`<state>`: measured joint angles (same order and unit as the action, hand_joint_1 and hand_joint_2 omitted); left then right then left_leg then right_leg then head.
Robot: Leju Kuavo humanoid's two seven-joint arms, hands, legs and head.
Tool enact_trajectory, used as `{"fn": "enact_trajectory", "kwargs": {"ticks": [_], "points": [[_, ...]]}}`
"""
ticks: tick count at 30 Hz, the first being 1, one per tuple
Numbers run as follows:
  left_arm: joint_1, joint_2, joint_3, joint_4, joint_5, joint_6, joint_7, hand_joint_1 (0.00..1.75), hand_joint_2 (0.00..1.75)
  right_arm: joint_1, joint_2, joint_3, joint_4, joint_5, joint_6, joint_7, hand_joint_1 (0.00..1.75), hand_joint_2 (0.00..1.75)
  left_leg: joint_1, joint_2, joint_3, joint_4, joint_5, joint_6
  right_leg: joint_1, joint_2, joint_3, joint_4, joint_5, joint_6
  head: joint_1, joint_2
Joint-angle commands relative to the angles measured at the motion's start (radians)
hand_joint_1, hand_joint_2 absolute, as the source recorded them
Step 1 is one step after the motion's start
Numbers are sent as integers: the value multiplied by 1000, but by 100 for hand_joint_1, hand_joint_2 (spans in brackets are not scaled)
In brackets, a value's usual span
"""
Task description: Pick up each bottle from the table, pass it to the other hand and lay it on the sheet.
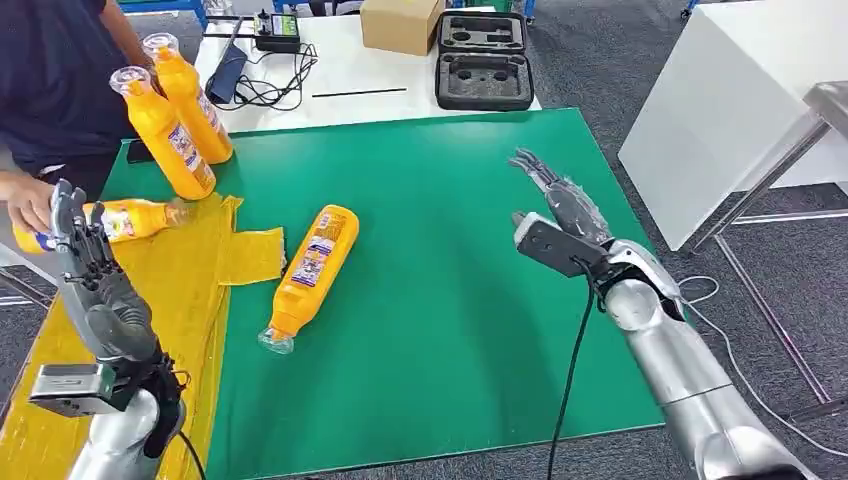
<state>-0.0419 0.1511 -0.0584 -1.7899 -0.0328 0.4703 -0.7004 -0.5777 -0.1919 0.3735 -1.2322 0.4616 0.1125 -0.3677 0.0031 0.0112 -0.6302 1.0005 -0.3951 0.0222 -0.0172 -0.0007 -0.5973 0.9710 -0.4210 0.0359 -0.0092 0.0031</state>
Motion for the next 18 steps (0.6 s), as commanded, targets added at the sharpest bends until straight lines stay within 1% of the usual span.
{"fn": "enact_trajectory", "kwargs": {"ticks": [1,2,5,6,13,15,16,17,18], "points": [[-82,11,-48,84,-18,7,2,0,0,49,-24,-20,-79,22,-28,9,0,0,0,-3,2,0,0,-1,0,-3,3,0,-1,-1,0,0],[-81,13,-46,78,-11,6,2,0,0,61,-25,-27,-84,22,-32,7,0,0,1,-4,4,0,-1,-1,1,-3,5,0,-2,-2,0,0],[-82,15,-46,74,-15,6,2,0,0,72,-30,-34,-92,21,-36,5,0,0,0,-3,2,0,0,-1,1,-2,2,-1,-1,-1,0,0],[-90,15,-47,79,-13,-2,2,0,0,83,-33,-44,-102,20,-37,4,0,0,1,-4,3,0,-1,-1,1,-4,4,0,-2,-2,0,0],[-110,9,-49,99,-10,-17,2,0,0,123,-47,-59,-137,21,-41,2,0,0,0,-2,2,0,-1,-1,0,-2,3,0,-1,-1,0,0],[-88,12,-48,82,-11,-16,2,0,0,156,-54,-61,-156,21,-43,0,0,0,1,-2,2,0,-1,-1,0,-2,3,-1,-1,-2,0,0],[-88,12,-48,82,-11,-16,2,0,0,156,-54,-61,-156,21,-43,0,0,0,0,-2,3,-1,-1,-1,0,-2,3,-1,-1,-1,0,0],[-65,13,-49,58,-15,-13,2,0,0,178,-58,-59,-171,24,-44,-3,0,0,1,-3,5,-1,-2,-1,1,-2,6,-1,-2,-2,0,0],[-54,15,-49,47,-16,-12,2,0,0,188,-59,-60,-181,25,-45,-3,0,0,1,-2,3,-1,-1,-1,0,-2,4,-1,-2,-2,0,0]]}}
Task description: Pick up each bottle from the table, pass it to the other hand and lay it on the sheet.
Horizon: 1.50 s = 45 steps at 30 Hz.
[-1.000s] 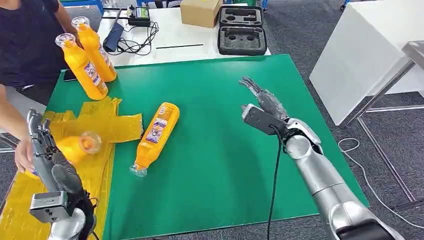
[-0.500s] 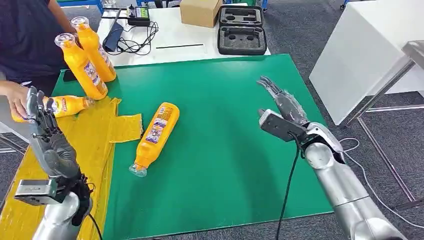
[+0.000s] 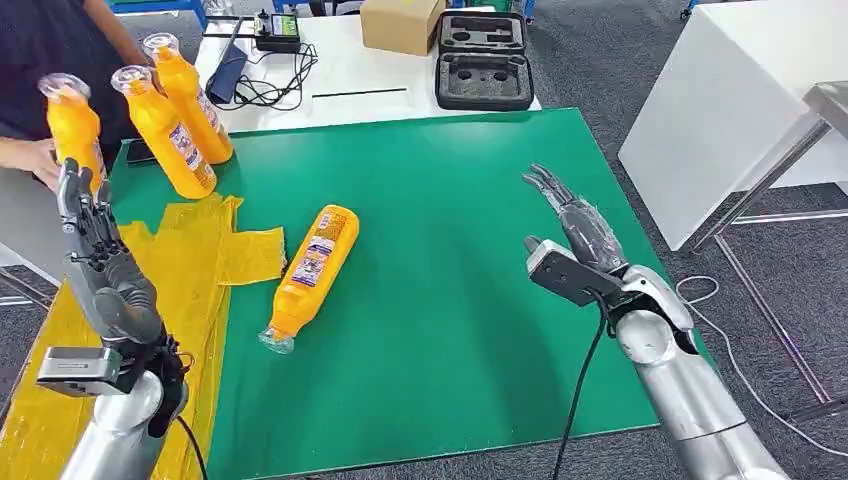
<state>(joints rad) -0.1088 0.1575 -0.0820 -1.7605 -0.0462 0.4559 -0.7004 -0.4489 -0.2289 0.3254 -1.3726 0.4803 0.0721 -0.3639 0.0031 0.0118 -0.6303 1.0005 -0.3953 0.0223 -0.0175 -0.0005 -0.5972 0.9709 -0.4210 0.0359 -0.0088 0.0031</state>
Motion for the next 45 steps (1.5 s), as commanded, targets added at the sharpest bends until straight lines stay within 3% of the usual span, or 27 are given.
{"fn": "enact_trajectory", "kwargs": {"ticks": [1,4,8,15,19,20,26,29,32,42,45], "points": [[12,8,-25,18,-3,3,2,0,0,59,-22,-12,-40,6,-4,-7,0,0,1,-2,3,-1,-1,-1,1,-1,3,-1,-1,-1,0,0],[12,8,-25,18,-3,3,2,0,0,59,-22,-12,-40,6,-4,-7,0,0,0,-2,3,0,-2,-1,1,-1,4,0,-2,-2,0,0],[98,42,-47,-61,-9,34,2,0,0,149,-29,-24,-126,39,-32,-3,0,0,1,-1,5,0,-3,-1,2,0,6,-1,-3,-2,0,0],[88,64,-61,-64,27,-27,2,0,0,403,-133,-129,-381,25,-62,20,0,0,1,-10,1,0,-1,-1,1,-9,4,-1,-4,-1,0,0],[106,65,-57,-79,32,-28,2,0,0,360,-115,-122,-335,25,-55,14,0,0,2,-8,8,2,-7,-2,2,-6,11,0,-8,-3,0,0],[100,61,-58,-75,28,-33,2,0,0,299,-94,-105,-289,50,-51,20,0,0,0,-3,1,0,-3,-1,1,-1,2,-1,-3,-1,0,0],[91,57,-62,-67,24,-36,2,0,0,280,-89,-99,-278,69,-50,29,0,0,1,-2,2,0,-3,-2,1,-1,2,-1,-2,-2,0,0],[122,45,-76,-99,20,-56,2,0,0,361,-70,-122,-342,110,-71,45,0,0,0,-2,0,-1,-1,0,0,-1,1,-1,-1,-1,0,0],[140,53,-99,-112,12,-43,2,0,0,439,-103,-143,-385,114,-87,34,0,0,1,-5,3,-1,-3,-1,1,-3,5,-2,-3,-2,0,0],[129,51,-41,-71,86,-152,2,0,0,444,-148,-206,-437,49,-69,33,0,0,0,-5,2,0,-4,0,0,-2,3,0,-3,-2,0,0],[66,34,-17,-2,104,-209,2,0,0,312,-148,-182,-348,99,-33,75,0,0,0,-3,0,-1,-3,0,-1,-1,1,-1,-2,-1,0,0]]}}
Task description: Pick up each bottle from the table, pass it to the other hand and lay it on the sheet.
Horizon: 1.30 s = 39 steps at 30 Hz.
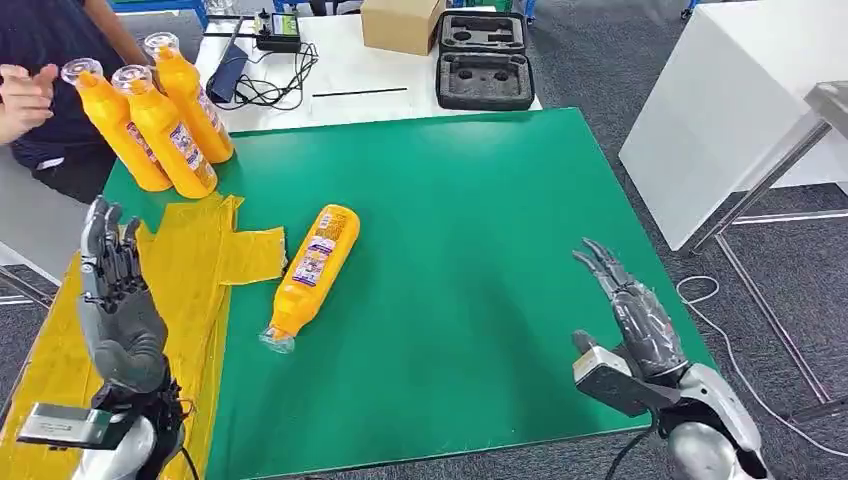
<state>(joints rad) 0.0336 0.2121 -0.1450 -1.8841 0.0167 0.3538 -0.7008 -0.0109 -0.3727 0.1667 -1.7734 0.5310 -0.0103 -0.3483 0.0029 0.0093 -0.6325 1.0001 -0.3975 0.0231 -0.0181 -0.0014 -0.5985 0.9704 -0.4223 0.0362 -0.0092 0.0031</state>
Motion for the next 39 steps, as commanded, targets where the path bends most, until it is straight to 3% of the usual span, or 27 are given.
{"fn": "enact_trajectory", "kwargs": {"ticks": [1,3,4,5,10,13,14,19,22,31,39], "points": [[-107,-28,44,148,31,-112,3,0,0,-208,-4,0,123,62,69,61,0,0,0,1,4,0,-1,-1,0,2,3,0,0,-2,0,0],[-115,-38,36,143,22,-107,3,0,0,-271,5,24,178,79,81,62,0,0,-1,3,4,0,-1,-1,0,4,2,0,1,-2,0,0],[-79,-45,31,106,7,-106,3,0,0,-232,4,25,153,97,67,61,0,175,0,5,4,1,-1,-1,0,6,3,1,1,-2,0,0],[-44,-51,14,65,-22,-73,3,0,0,-185,6,32,128,116,51,57,0,175,0,5,4,0,-1,-1,1,5,3,-1,2,-2,0,0],[-26,-54,-21,78,-46,-53,3,0,0,-183,15,51,144,133,29,59,0,175,1,1,5,0,1,0,1,0,5,-1,0,-1,1,0],[-86,-29,-17,109,17,-93,3,0,0,-117,-57,-1,48,100,13,94,0,175,0,2,3,-1,1,0,1,0,4,-1,0,-1,0,0],[-90,-28,-16,100,16,-87,3,0,0,-66,-72,-27,-10,89,12,99,0,0,0,-2,4,0,0,0,1,-4,6,0,-2,-1,0,0],[-91,-15,7,90,27,-63,3,0,0,-21,-91,-54,-60,83,20,90,0,0,0,-3,2,0,0,0,0,-4,3,0,-1,-1,0,0],[-91,-9,44,109,48,-62,3,0,0,-141,-66,-32,28,69,56,64,0,0,0,1,4,1,-2,-1,0,1,4,1,-1,-2,0,0],[-91,-9,44,109,48,-62,3,0,0,-141,-66,-32,28,69,56,64,0,0,0,0,4,0,0,0,1,0,4,-1,0,-1,0,0],[-158,-46,9,170,0,-61,3,0,0,-246,-3,29,108,106,88,80,0,0,0,0,4,-1,1,0,1,-1,4,-1,0,-1,0,0]]}}
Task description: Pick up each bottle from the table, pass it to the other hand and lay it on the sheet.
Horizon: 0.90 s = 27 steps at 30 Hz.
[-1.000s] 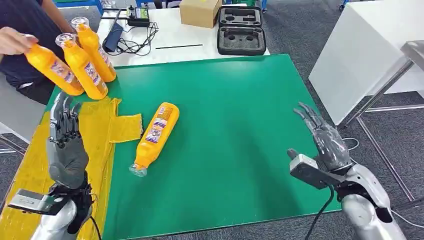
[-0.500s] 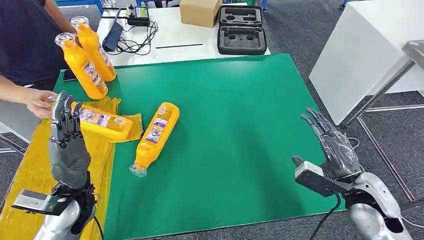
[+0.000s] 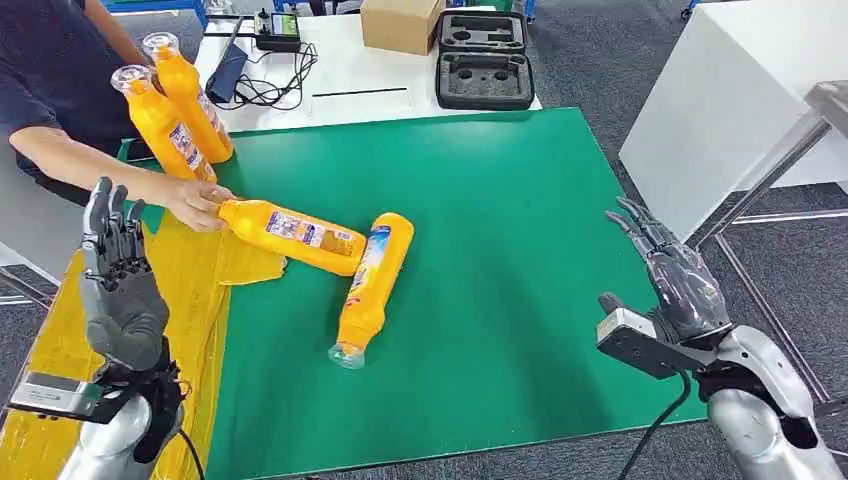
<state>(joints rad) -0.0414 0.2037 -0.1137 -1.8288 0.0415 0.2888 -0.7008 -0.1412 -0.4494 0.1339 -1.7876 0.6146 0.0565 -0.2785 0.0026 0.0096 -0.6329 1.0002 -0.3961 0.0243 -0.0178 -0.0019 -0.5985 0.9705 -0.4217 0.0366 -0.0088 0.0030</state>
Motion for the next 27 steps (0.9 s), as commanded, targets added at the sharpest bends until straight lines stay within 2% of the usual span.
{"fn": "enact_trajectory", "kwargs": {"ticks": [1,11,20,23,27], "points": [[-94,-43,-26,127,-33,11,3,0,0,-148,90,76,155,29,28,12,0,0,1,0,5,-1,-1,-1,1,0,5,-1,0,-2,0,0],[-113,-47,-29,146,-32,15,3,0,0,-199,93,89,203,34,39,6,0,0,1,0,5,0,-2,-1,1,1,5,-1,-1,-2,0,0],[-104,-45,-6,147,-13,44,3,0,0,-384,129,191,405,31,68,-32,0,0,0,4,5,0,-1,-1,0,5,4,0,1,-2,0,0],[-131,-47,-10,177,-9,37,3,0,0,-435,114,235,449,49,81,-32,0,0,0,3,3,0,0,-1,0,3,2,0,1,-1,0,0],[-179,-53,-13,215,4,26,3,0,0,-561,88,305,600,64,105,-43,0,0,0,2,4,1,-1,-1,0,2,3,1,0,-2,0,0]]}}
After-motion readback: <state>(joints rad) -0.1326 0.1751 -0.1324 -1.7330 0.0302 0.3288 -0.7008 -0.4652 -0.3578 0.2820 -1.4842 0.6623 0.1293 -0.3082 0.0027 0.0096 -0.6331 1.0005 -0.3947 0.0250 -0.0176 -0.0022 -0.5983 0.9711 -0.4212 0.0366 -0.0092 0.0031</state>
